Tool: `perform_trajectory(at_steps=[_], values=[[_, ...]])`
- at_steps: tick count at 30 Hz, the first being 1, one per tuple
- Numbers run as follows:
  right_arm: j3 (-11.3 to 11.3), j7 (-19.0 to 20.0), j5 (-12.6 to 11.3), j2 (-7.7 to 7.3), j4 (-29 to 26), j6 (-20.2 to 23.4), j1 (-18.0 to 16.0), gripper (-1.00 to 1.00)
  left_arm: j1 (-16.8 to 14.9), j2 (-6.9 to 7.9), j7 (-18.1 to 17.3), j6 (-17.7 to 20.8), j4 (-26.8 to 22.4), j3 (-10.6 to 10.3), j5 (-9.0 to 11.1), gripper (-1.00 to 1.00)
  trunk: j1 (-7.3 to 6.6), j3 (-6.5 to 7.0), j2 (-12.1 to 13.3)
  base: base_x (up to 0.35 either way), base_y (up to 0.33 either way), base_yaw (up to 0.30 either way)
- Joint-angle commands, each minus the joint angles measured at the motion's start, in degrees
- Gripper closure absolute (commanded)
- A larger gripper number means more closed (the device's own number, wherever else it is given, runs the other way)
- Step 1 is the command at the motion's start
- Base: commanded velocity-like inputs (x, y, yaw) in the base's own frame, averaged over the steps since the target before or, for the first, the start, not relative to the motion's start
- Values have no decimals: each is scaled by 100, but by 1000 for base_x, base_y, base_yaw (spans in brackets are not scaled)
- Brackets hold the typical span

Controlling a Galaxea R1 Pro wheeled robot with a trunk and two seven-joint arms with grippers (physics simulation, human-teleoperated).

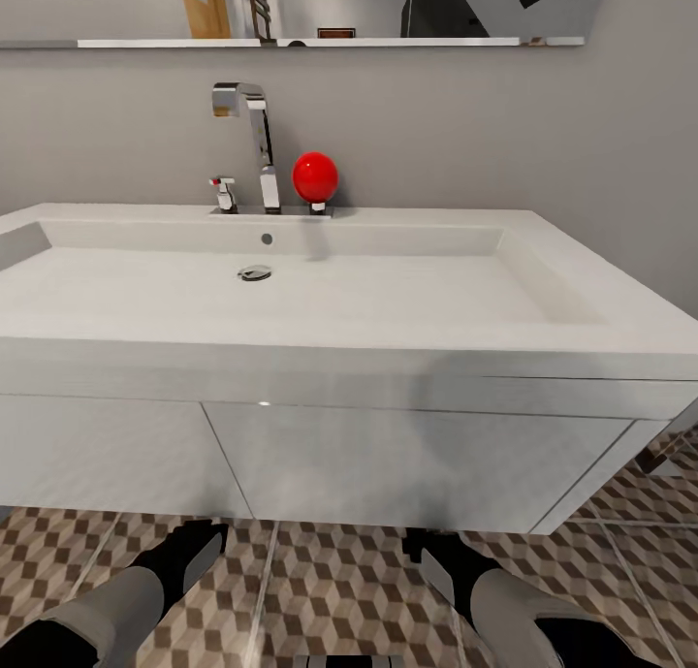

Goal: Take the four mousetraps from the cabinet in the bathroom and place them on the bathroom floor. Make sure all four end up on the same floor surface, and ensure that at least two of them are either under or directly next to the same bathroom sink.

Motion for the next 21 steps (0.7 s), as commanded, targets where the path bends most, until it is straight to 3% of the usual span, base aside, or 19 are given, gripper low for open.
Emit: perform_trajectory(at_steps=[1,21], values=[[-43,-17,31,2,-12,29,0,100,0,8,30,40,-22,-48,30,100,-1,-5,-2,0,0,0],[-34,1,38,8,-4,20,0,100,0,-2,30,4,-37,-47,29,100,1,-27,-3,0,0,0]])
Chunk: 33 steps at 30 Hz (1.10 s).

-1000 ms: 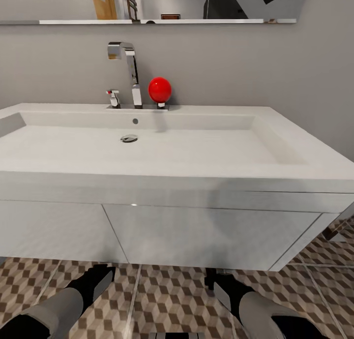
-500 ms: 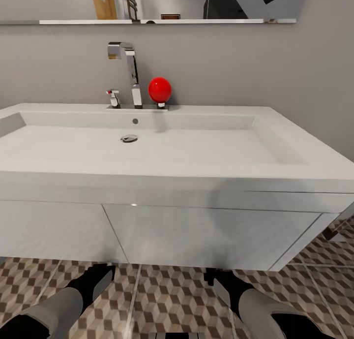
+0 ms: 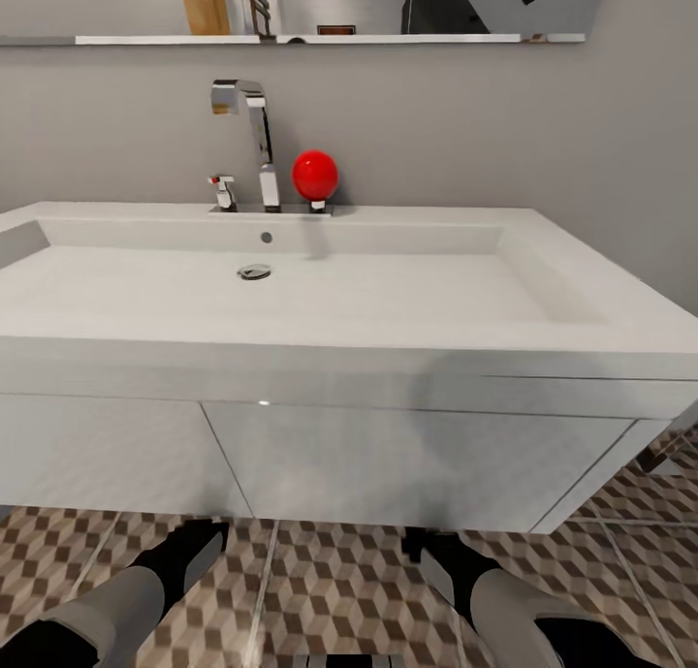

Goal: Take the four mousetraps from the cabinet in the bathroom and place them on the bathroom floor. Make sure all four end up on the same floor surface, and ensure that at least two of them are either under or directly next to the same bathroom sink.

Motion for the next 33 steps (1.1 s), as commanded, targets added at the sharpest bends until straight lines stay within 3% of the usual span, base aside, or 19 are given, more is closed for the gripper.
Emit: perform_trajectory(at_steps=[1,25,33], values=[[-41,-19,31,4,-12,31,1,100,-1,6,29,47,-17,-49,27,100,1,-27,-4,0,0,0],[-41,-19,31,5,-12,30,8,100,-1,5,23,50,-17,-35,29,100,63,-559,-36,0,0,0],[-41,-19,31,9,-12,23,8,100,-1,24,23,43,-17,-32,29,100,63,-559,-36,0,0,0]])
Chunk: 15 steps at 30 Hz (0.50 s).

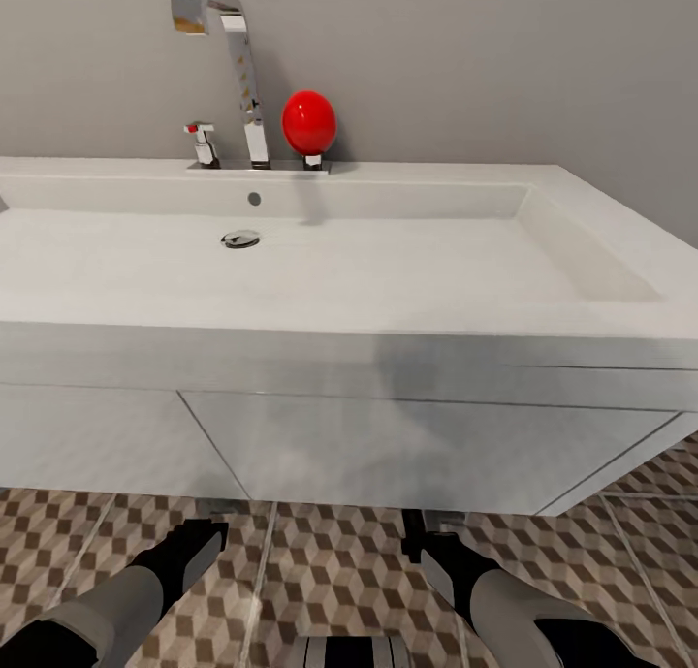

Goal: Take the four mousetraps from the cabinet in the bathroom and place them on the bathroom floor. Make sure all four end up on the same floor surface, and ensure that at least two of them are either under or directly next to the same bathroom sink.

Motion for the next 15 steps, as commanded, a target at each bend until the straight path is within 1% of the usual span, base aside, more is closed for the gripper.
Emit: perform_trajectory(at_steps=[1,3,6,9,15], values=[[-42,-19,30,5,-12,33,0,100,0,9,30,43,-17,-48,28,100,-1,-4,-2,0,0,0],[-42,-19,30,6,-12,31,0,100,0,17,25,46,-17,-48,28,100,-1,-4,-2,12,0,0],[-42,-19,30,7,-12,30,0,100,0,40,1,49,-17,-48,28,100,-1,-4,-2,211,0,0],[-42,-19,30,7,-12,17,0,100,0,141,4,39,-24,-48,28,100,-1,-4,-2,227,0,0],[-42,-19,30,6,-12,13,0,100,0,189,30,25,-26,-40,28,100,-1,-4,-2,33,0,0]])
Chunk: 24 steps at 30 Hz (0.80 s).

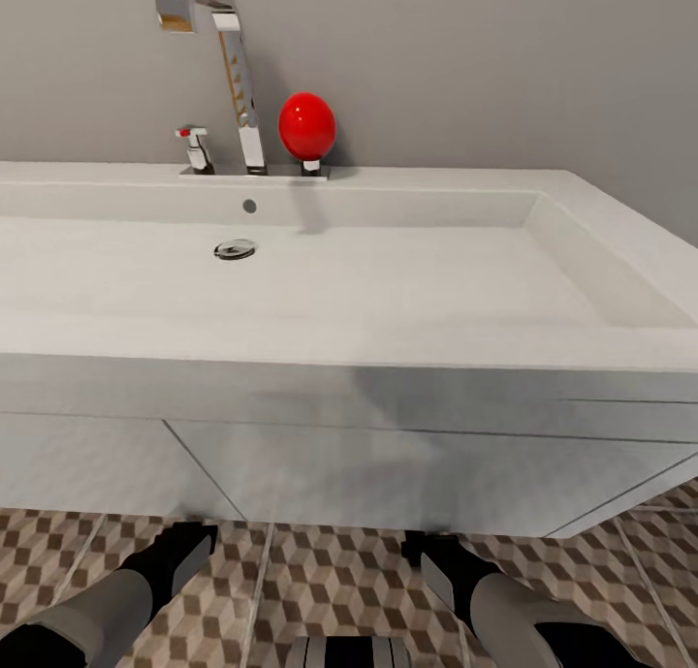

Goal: Take the four mousetraps from the cabinet in the bathroom and place them on the bathroom floor. Make sure all four end up on the same floor surface, and ensure that at least two of them are either under or directly next to the same bathroom sink.

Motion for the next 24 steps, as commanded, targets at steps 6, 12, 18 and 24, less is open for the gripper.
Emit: perform_trajectory(at_steps=[6,12,18,24], values=[[-72,-20,18,4,-17,47,-49,100,-47,9,40,30,-21,-13,30,100,-1,-2,-2,1,0,0],[-72,-20,17,4,-17,47,-49,100,-47,8,36,30,-21,-13,30,100,-1,-2,-2,0,0,0],[-64,-13,18,28,-10,37,-49,100,-47,72,36,30,-13,218,30,100,-1,-2,-2,0,0,0],[-63,-11,27,55,14,-334,-19,100,-47,246,12,-243,16,627,21,100,-1,-2,-2,0,0,0]])
